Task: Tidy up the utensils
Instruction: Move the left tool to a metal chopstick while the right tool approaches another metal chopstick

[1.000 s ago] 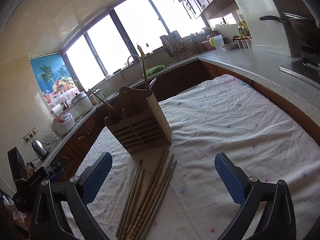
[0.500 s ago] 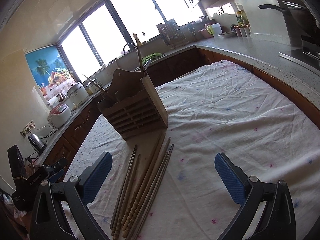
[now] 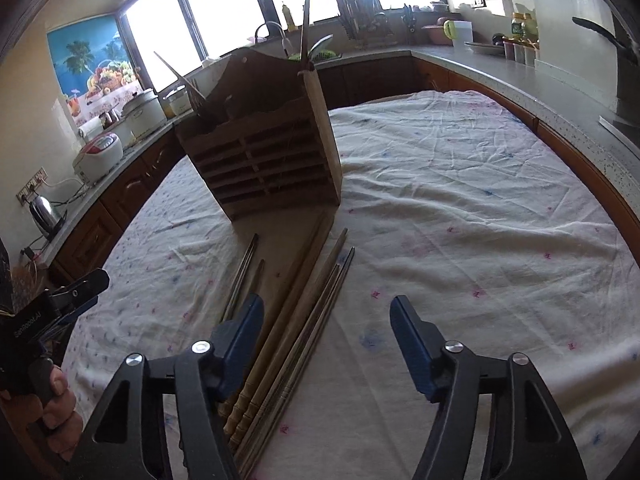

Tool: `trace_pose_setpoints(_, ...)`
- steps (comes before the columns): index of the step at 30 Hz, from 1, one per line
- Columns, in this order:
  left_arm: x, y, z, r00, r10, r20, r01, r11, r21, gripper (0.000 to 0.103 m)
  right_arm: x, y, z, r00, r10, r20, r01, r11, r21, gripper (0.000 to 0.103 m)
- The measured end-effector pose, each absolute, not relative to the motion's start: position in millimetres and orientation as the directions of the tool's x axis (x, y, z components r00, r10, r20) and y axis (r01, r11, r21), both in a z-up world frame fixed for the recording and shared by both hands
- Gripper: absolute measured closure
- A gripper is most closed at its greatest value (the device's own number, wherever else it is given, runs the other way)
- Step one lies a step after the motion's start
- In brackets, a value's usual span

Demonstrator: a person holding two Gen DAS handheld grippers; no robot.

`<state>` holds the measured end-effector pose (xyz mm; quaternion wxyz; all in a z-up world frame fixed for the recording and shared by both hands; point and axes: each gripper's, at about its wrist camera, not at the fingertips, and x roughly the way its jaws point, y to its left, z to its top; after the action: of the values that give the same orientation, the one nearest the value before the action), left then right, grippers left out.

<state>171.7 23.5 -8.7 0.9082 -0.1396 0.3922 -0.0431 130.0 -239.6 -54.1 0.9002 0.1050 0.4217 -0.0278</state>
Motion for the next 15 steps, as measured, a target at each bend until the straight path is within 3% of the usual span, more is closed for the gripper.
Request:
trace_pose_setpoints(7, 206.8, -11.5, -21.0, 0.603, -0.202, -0.772, 0.052, 0.975, -0.215, 0.021, 154.1, -236.7, -77.4, 0.555, -0.031, -0.831, 0.134, 0.99, 0.052, 0.056)
trace_pose_setpoints(12, 231.5, -42.8, -33.6, 0.564, -0.196, -0.802, 0.119, 0.981, -0.155, 0.025, 154.1, -249.5, -76.9, 0.536, -0.068, -0.842, 0.148, 0.989, 0.015, 0.058)
trace_pose_setpoints(15, 247.4, -58.8, -48.4, 0.533, -0.166, -0.83, 0.144, 0.984, -0.104, 0.038, 147.7, -260.1, -74.2, 0.541, -0.042, -0.84, 0.166, 0.984, 0.058, 0.058)
